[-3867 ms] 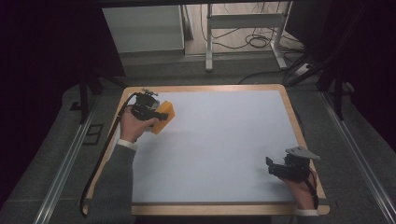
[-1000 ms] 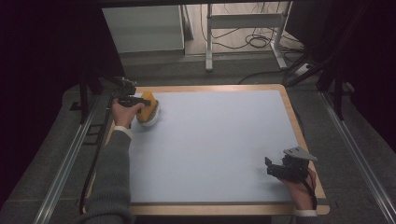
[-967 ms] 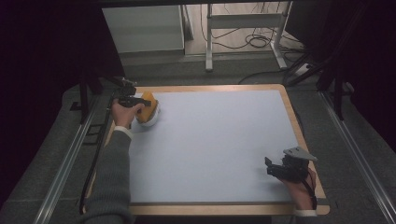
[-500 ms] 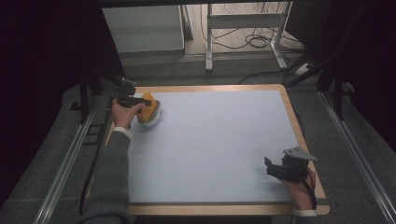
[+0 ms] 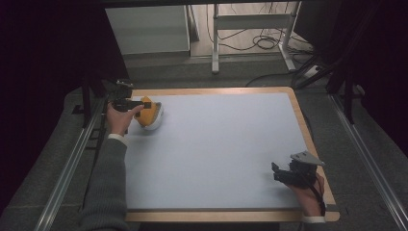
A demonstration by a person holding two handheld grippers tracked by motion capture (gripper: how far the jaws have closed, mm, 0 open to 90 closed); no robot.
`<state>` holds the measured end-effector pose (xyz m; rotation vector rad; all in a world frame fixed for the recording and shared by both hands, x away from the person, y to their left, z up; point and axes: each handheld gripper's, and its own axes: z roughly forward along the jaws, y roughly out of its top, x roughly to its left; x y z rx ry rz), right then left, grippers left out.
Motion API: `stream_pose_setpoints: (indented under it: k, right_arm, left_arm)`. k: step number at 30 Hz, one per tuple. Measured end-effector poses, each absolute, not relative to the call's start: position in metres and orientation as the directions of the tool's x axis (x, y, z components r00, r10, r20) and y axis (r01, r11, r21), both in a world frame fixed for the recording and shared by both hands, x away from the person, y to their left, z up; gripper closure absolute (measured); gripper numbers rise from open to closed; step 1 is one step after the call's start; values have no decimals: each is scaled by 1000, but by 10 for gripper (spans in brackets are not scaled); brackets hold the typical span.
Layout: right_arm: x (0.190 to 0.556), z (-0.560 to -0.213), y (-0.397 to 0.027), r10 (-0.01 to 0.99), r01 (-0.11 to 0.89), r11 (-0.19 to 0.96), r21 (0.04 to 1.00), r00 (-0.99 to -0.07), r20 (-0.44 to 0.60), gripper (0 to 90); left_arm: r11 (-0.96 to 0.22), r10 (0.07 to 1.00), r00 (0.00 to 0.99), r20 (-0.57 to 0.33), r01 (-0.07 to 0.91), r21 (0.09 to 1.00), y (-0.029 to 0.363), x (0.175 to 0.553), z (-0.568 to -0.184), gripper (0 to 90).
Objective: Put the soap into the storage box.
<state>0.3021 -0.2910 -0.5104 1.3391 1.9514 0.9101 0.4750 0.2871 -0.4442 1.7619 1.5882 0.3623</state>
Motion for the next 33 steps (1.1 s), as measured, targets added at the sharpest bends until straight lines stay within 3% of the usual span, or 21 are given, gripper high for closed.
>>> stream_pose_setpoints:
  k: [19,26,33]
  right_arm:
    - [305,-511,-287,938,538,266,800,-334,-88,68]
    - [304,-510,-288,937,536,268,801,-337,-88,69]
    - [304,-510,-287,936,534,269,802,-341,-87,69]
  left_arm:
    - [-142,847,475,-239,635,759,259,403,-436,273]
    - [-205,794,562,-232,606,768,252,370,-453,271]
    - [-223,777,585,-233,602,767,251,347,-476,263]
